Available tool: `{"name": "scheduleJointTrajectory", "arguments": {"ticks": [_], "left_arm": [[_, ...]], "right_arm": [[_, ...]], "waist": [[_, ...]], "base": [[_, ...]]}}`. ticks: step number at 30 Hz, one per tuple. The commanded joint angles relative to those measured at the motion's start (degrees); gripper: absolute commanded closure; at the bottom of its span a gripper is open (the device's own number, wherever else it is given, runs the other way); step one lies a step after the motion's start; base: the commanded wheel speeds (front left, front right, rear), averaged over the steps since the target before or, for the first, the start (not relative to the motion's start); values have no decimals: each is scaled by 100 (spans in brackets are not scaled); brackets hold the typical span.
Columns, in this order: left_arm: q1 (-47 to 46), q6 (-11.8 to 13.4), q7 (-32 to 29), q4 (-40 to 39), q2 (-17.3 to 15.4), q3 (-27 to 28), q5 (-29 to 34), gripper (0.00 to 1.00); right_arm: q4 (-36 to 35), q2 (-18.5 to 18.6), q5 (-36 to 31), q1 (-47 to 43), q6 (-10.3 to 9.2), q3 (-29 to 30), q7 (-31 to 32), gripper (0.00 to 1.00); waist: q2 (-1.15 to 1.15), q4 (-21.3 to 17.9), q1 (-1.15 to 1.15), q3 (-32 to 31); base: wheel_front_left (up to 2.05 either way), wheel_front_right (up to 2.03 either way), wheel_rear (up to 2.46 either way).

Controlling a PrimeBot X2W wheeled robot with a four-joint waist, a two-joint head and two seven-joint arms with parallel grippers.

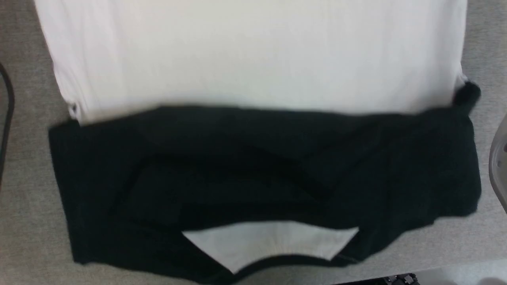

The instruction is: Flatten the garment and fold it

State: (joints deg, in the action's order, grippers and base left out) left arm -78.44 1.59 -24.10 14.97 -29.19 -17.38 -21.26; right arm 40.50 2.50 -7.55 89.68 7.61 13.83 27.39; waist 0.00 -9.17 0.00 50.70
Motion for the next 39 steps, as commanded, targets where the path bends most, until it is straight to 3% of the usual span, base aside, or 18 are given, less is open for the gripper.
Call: {"name": "scheduleJointTrajectory", "arguments": {"ticks": [1, 5, 10, 13, 18, 25, 32, 35, 39], "left_arm": [[-199, 69, 202, 67, -96, 40, 157, 100], [-486, 75, 1082, 300, -36, -4, 382, 100], [-325, -31, 1565, 504, 15, -17, 300, 100], [-32, -254, 1699, 502, -13, -69, 153, 100], [860, -418, 1938, 155, -95, -35, -162, 100], [2771, -332, 2024, -794, -97, -79, -617, 100], [4837, -192, 2083, -1613, -29, -118, -1230, 100], [5644, -135, 2169, -1815, 12, -96, -1507, 100], [6425, -239, 2239, -1892, 98, -98, -1948, 100]], "right_arm": [[-58, 38, -69, -74, -12, 67, -136, 100], [-124, 38, -47, -88, -12, 87, -799, 100], [-113, 38, 373, -276, -12, -245, -1361, 100], [-200, 93, 736, -596, -12, -601, -1563, 100], [-786, 434, 1546, -1473, -12, -1396, -1897, 100], [-2261, 1157, 2502, -3355, -12, -2186, -2213, 100], [-3479, 1448, 2884, -5442, -12, -1972, -2259, 100], [-3843, 1418, 2937, -6279, -12, -1706, -2151, 100], [-4094, 1271, 2890, -7152, -12, -1409, -1901, 100]], "waist": [[0, -60, 0, -31], [0, -155, 0, -159], [0, -127, 0, -423], [0, -106, 0, -681], [0, 2, 0, -1264], [0, 263, 0, -2224], [0, 449, 0, -3054], [0, 504, 0, -3279], [0, 561, 0, -3444]], "base": [[0, 0, 0], [0, 0, 0], [0, 0, 0], [0, 0, 0], [0, 0, 0], [0, 0, 0], [0, 0, 0], [0, 0, 0], [0, 0, 0]]}}
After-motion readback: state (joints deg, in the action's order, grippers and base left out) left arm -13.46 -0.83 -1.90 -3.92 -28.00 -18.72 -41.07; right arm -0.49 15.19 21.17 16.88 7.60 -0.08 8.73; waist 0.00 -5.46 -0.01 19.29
